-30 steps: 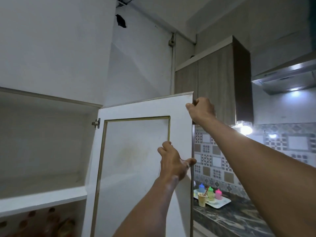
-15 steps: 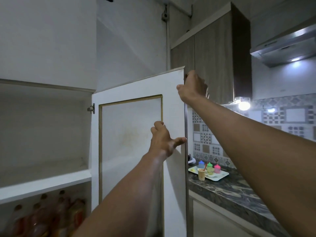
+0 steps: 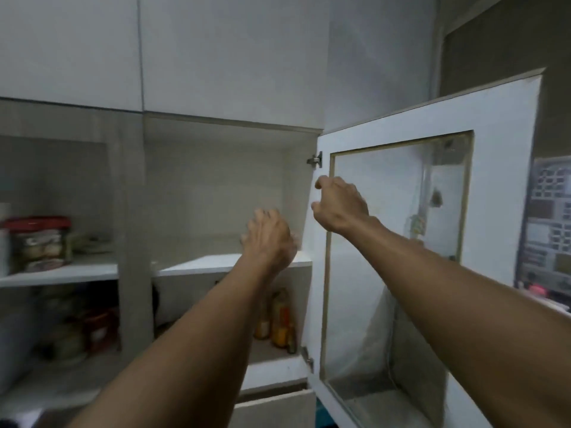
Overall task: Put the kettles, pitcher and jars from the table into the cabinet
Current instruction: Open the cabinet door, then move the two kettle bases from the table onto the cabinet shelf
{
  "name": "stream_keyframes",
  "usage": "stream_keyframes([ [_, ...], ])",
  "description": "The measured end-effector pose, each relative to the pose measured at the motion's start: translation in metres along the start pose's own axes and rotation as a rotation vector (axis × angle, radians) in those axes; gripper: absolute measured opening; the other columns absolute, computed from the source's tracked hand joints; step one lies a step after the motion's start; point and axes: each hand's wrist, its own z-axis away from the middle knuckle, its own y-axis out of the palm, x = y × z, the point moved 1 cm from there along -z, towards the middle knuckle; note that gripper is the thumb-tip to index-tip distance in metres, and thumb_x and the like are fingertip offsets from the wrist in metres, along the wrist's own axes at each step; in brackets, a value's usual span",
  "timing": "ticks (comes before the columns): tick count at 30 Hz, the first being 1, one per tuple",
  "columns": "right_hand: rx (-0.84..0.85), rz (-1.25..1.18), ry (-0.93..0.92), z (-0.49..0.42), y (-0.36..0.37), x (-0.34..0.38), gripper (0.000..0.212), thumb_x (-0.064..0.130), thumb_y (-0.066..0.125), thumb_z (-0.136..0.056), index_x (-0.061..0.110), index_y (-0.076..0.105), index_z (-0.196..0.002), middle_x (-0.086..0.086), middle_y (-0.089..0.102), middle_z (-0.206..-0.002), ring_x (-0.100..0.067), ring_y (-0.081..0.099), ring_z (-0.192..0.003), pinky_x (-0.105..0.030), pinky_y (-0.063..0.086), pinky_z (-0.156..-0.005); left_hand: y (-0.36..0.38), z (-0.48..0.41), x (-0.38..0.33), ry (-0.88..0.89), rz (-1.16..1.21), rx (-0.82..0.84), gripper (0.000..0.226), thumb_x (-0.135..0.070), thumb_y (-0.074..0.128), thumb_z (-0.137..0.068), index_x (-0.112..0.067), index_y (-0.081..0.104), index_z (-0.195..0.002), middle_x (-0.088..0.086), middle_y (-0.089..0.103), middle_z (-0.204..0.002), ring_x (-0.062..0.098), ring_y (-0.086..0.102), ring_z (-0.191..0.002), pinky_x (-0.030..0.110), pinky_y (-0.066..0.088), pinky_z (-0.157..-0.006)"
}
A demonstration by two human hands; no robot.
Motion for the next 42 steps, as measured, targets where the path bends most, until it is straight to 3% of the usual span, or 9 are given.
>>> stream_keyframes([
  [10,0.382,-0.259,-0.504,0.017,0.215,0.260,0.047,0.030,0.057,-0.091,0.017,0.048,-0.135,-0.011,0.053,-0.138,-0.036,0.049,-0.127,-0.051,0.045,-0.103,-0.087,0.029,0.285,-0.560,-0.337,-0.073,0.054,-0.037,0.055,-0.093,-0.008,0.034,-0.134,0.017,0.034,-0.140,0.040,0.036,-0.131,0.056,0.036,-0.106],
  [18,0.697,-0.450,-0.851,0.043,0.393,0.399,0.044,0.032,0.056,-0.093,0.017,0.046,-0.133,-0.011,0.052,-0.137,-0.035,0.052,-0.122,-0.051,0.048,-0.098,-0.085,0.070,0.457,-1.093,-0.501,-0.151,0.054,-0.039,0.054,-0.095,-0.008,0.036,-0.135,0.018,0.034,-0.143,0.040,0.037,-0.132,0.056,0.037,-0.103],
  [24,0.995,-0.386,-1.015,0.093,0.516,0.456,0.050,0.035,0.058,-0.088,0.014,0.047,-0.132,-0.013,0.053,-0.139,-0.037,0.053,-0.123,-0.047,0.049,-0.097,-0.043,0.118,0.539,-1.395,-0.495,-0.078,0.055,-0.042,0.056,-0.094,-0.009,0.036,-0.133,0.013,0.036,-0.139,0.037,0.040,-0.129,0.054,0.041,-0.100],
  [27,1.123,-0.293,-1.099,0.123,0.558,0.469,0.065,0.041,0.063,-0.085,0.015,0.041,-0.140,-0.009,0.042,-0.148,-0.035,0.047,-0.130,-0.044,0.047,-0.099,-0.024,0.143,0.575,-1.503,-0.455,-0.008,0.055,-0.041,0.060,-0.090,-0.010,0.039,-0.131,0.010,0.039,-0.138,0.034,0.043,-0.127,0.053,0.044,-0.099],
  [30,1.195,-0.244,-1.122,0.150,0.596,0.479,0.082,0.049,0.067,-0.079,0.024,0.030,-0.148,-0.006,0.029,-0.156,-0.034,0.037,-0.137,-0.046,0.042,-0.103,0.002,0.165,0.612,-1.542,-0.403,0.011,0.072,-0.045,0.067,-0.084,-0.011,0.034,-0.139,0.007,0.035,-0.145,0.032,0.040,-0.131,0.052,0.044,-0.101],
  [34,1.274,-0.116,-1.082,0.176,0.637,0.489,0.112,0.058,0.075,-0.071,0.035,0.005,-0.155,-0.007,0.007,-0.161,-0.039,0.024,-0.143,-0.053,0.032,-0.108,0.047,0.193,0.648,-1.615,-0.348,0.013,0.107,-0.055,0.072,-0.075,-0.018,0.009,-0.154,0.005,0.005,-0.163,0.033,0.010,-0.149,0.059,0.029,-0.111],
  [37,1.298,-0.128,-1.055,0.188,0.662,0.497,0.127,0.062,0.079,-0.062,0.040,-0.006,-0.154,-0.007,-0.007,-0.161,-0.041,0.019,-0.143,-0.056,0.032,-0.110,0.071,0.211,0.663,-1.704,-0.313,0.032,0.127,-0.065,0.073,-0.068,-0.026,-0.011,-0.155,0.004,-0.018,-0.163,0.033,-0.013,-0.151,0.064,0.015,-0.116],
  [42,1.357,-0.172,-0.990,0.203,0.692,0.498,0.127,0.064,0.079,-0.058,0.049,-0.006,-0.151,-0.007,-0.014,-0.160,-0.043,0.018,-0.141,-0.060,0.026,-0.111,0.095,0.222,0.674,-1.796,-0.316,-0.066,0.137,-0.072,0.074,-0.060,-0.038,-0.025,-0.149,0.005,-0.028,-0.160,0.031,-0.026,-0.148,0.065,0.004,-0.116],
])
